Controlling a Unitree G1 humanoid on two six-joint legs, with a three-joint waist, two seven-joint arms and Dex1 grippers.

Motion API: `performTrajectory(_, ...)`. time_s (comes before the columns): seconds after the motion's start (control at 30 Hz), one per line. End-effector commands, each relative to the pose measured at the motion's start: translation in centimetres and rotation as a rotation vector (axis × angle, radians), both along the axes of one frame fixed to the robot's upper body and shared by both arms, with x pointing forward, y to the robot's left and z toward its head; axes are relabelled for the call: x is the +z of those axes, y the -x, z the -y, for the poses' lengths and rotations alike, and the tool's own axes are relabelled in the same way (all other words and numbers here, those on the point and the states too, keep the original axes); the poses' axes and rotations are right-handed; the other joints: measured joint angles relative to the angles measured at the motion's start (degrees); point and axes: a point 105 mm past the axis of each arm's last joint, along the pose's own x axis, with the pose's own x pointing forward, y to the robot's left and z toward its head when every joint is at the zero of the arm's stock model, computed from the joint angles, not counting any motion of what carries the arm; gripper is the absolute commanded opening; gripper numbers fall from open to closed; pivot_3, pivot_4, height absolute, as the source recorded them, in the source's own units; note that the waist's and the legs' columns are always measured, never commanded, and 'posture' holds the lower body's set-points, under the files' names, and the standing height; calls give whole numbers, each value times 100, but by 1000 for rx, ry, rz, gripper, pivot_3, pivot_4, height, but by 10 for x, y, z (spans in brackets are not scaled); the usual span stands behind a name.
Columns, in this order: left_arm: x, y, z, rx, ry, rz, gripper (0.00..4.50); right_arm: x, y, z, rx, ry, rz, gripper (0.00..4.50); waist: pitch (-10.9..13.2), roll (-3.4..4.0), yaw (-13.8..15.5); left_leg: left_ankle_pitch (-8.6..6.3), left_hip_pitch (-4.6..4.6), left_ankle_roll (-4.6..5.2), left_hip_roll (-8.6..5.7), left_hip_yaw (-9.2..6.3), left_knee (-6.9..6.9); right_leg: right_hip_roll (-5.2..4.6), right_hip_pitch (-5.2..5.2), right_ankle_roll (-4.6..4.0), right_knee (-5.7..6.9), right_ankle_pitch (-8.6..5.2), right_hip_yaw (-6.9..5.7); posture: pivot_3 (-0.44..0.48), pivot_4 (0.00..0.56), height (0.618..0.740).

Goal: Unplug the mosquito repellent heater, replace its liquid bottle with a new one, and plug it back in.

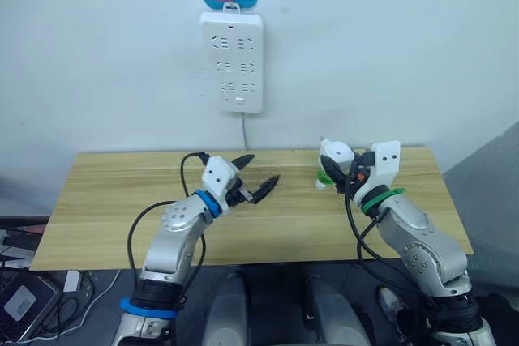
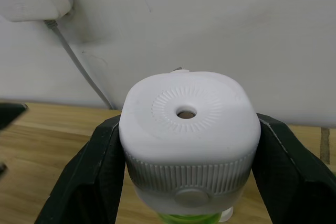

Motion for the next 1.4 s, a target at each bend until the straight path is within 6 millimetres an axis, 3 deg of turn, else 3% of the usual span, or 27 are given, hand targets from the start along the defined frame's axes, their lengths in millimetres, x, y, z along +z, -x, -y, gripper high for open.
performTrajectory(0.03, 38, -7, -23, 59, 27, 107, 4500, 22, 7, -3, 42, -18, 91, 2931, 0, 0, 37, 0, 0, 0, 0, -1, 0, 0, 0, 0, 0, 0, -1, 198, 236, 740)
performTrajectory(0.2, 80, -27, -52, 136, 31, 207, 4500, 41, 16, -15, 126, -42, 133, 2931, 0, 0, 84, 0, -1, 0, 1, -2, -2, 1, -1, 1, -1, 0, -3, 220, 235, 740)
performTrajectory(0.4, 125, -54, -43, 78, 53, 306, 4500, 60, 22, -31, 221, -61, 160, 2931, 0, -4, 105, 0, -6, 0, -2, -3, 0, 0, -1, 1, -5, 0, -5, 212, 235, 740)
performTrajectory(0.5, 136, -65, -40, 66, 52, 333, 4500, 62, 22, -32, 229, -38, 160, 2931, -1, -6, 103, 0, -9, 0, -2, -4, -1, 0, -3, 1, -6, 0, -7, 192, 234, 740)
performTrajectory(0.73, 137, -76, -19, -73, 21, 318, 4500, 72, 21, -26, 186, -47, 174, 2931, -1, -7, 249, 26, -10, -5, -6, -25, 0, 1, -2, -3, 2, 12, -26, 166, 230, 740)
performTrajectory(1.23, 126, -63, 5, -384, -15, 164, 4500, 83, 25, -18, 162, -58, 181, 2931, -2, -8, 160, 52, -52, -14, -7, -24, -17, 3, -25, 4, -7, 24, -22, 138, 235, 740)
performTrajectory(1.33, 126, -60, 7, -418, 21, 122, 3884, 83, 29, -19, 187, -58, 165, 2931, -2, -8, 121, 52, -54, -14, -8, -25, -14, 2, -24, 6, -8, 23, -22, 136, 236, 740)
performTrajectory(1.4, 127, -59, 7, -428, 40, 105, 3238, 85, 31, -20, 200, -66, 159, 2931, -2, -8, 98, 53, -54, -14, -9, -26, -10, 1, -23, 7, -7, 23, -22, 135, 235, 740)
